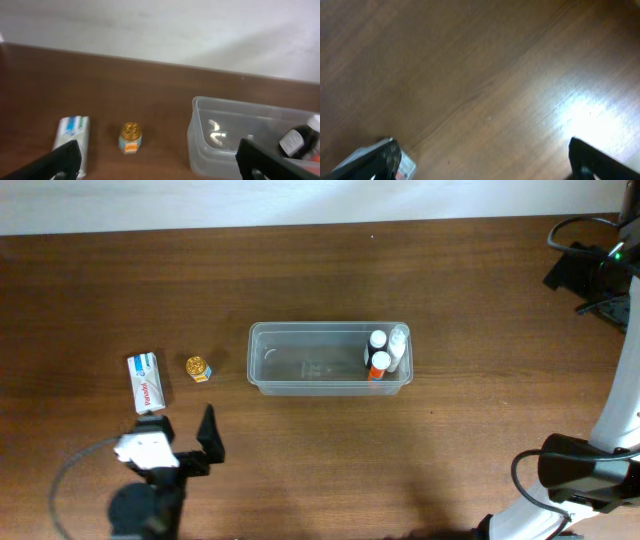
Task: Pack container
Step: 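Move the left gripper to the Panadol box and grasp it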
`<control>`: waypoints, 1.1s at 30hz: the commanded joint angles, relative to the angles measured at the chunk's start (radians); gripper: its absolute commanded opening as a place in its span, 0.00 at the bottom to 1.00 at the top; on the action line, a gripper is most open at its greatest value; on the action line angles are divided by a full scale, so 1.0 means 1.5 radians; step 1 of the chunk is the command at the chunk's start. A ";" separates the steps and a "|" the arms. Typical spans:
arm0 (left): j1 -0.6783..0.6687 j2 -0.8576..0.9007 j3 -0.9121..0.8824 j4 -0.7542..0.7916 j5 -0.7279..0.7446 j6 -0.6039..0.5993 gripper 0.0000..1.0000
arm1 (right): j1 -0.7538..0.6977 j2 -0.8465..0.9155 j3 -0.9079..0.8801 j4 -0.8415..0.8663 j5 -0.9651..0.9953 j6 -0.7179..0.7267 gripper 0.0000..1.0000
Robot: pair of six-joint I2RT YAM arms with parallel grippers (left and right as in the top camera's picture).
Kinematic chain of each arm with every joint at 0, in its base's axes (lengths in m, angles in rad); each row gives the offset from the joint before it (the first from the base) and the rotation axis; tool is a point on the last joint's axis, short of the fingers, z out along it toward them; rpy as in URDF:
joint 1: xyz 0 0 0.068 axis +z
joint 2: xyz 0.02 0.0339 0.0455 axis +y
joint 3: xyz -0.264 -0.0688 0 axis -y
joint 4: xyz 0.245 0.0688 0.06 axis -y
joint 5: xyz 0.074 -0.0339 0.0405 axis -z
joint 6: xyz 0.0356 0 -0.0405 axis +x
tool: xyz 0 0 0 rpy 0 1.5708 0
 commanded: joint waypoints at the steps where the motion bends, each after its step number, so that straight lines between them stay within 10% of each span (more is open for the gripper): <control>1: 0.031 0.159 0.203 -0.104 0.015 0.027 0.99 | -0.004 0.002 -0.001 -0.004 -0.002 0.005 0.98; 14: 0.064 0.740 0.836 -0.586 0.123 0.030 0.99 | -0.004 0.002 -0.001 -0.004 -0.002 0.005 0.98; 33: 0.221 1.074 0.816 -0.620 -0.005 -0.092 0.99 | -0.004 0.002 -0.001 -0.004 -0.002 0.005 0.98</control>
